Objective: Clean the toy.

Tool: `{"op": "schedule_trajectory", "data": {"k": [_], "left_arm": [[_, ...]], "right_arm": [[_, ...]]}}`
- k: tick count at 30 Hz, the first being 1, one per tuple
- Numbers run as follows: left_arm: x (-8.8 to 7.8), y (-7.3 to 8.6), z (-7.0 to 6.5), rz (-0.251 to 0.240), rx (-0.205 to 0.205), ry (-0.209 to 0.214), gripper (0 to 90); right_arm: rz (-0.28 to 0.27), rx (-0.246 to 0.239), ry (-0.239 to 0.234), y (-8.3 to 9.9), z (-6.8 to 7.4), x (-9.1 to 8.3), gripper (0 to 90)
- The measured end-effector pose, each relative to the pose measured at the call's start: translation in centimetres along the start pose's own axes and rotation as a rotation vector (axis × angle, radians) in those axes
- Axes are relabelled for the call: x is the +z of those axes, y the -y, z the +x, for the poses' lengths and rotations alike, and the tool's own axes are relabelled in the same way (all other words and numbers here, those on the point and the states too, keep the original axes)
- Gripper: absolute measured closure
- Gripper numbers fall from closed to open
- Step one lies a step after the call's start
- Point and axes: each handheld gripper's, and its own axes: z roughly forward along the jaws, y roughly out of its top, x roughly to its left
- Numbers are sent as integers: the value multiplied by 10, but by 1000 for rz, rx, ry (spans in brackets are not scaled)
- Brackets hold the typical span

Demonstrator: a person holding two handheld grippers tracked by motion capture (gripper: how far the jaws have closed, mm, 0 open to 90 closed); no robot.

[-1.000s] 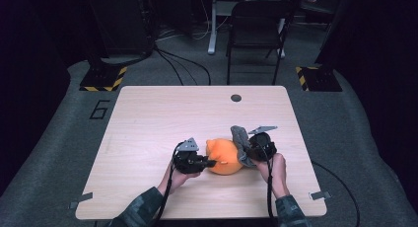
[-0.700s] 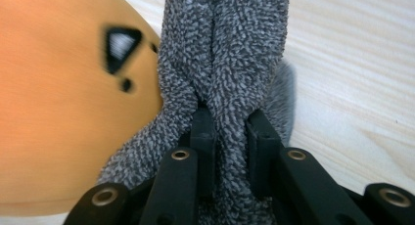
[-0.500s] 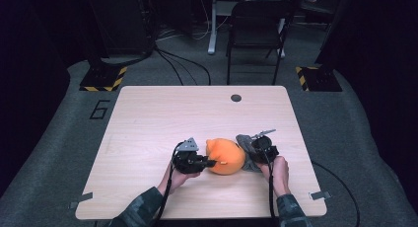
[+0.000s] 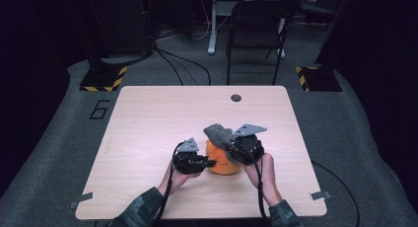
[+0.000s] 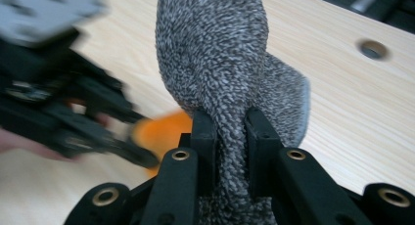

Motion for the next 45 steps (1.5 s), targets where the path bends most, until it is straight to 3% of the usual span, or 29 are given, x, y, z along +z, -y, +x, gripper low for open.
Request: {"op": "schedule_trajectory", "data": {"k": [4,9,11,20,28,30,34,36,39,41,45], "left_arm": [[-1,1,0,6,8,-6,776],[1,1,1,6,5,-5,776],[0,1,3,8,9,-1,776],[1,1,1,3,8,-2,776],[1,1,1,0,6,2,776],[1,1,2,0,9,1,776],[1,1,1,-1,8,0,776],[1,1,1,-8,7,0,776],[1,1,1,-2,-2,0,777],[2,3,2,10,1,-14,776],[3,3,1,3,4,-12,776]], "right_arm": [[12,-15,-24,2,9,9,774],[33,-6,-17,7,6,16,776],[41,-10,-20,8,2,17,777],[65,56,36,17,-25,14,776],[71,83,55,21,-34,15,776],[46,83,55,18,-33,9,776],[-44,71,-22,6,-17,-10,776],[-58,56,-56,1,-6,-12,776],[10,6,-50,4,6,5,776],[50,-6,-33,11,6,21,777],[57,-14,-3,11,7,20,777]]}}
